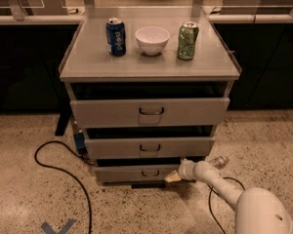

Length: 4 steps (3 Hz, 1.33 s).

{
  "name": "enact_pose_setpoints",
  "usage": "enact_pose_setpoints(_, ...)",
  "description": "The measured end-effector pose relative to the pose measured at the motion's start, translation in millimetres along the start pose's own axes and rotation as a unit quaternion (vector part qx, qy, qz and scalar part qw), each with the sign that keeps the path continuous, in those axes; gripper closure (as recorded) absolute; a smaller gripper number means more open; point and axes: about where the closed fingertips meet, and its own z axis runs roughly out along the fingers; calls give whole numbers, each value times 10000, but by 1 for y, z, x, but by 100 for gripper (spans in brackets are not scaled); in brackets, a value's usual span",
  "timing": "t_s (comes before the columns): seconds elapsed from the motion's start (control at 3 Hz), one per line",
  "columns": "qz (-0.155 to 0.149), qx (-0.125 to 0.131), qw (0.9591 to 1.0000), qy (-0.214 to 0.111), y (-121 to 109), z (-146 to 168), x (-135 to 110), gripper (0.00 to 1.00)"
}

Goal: Open bottom drawer

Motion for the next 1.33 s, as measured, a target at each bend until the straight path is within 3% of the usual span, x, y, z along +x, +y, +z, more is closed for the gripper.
enact_pose_setpoints(0.33, 1, -1, 10000, 0, 0, 0, 0, 11)
enact_pose_setpoints(0.67, 160, -134, 9998, 37, 9, 12, 11, 0)
enact_pose_setpoints(1.33, 201, -234, 9994, 136, 16, 19, 18, 0)
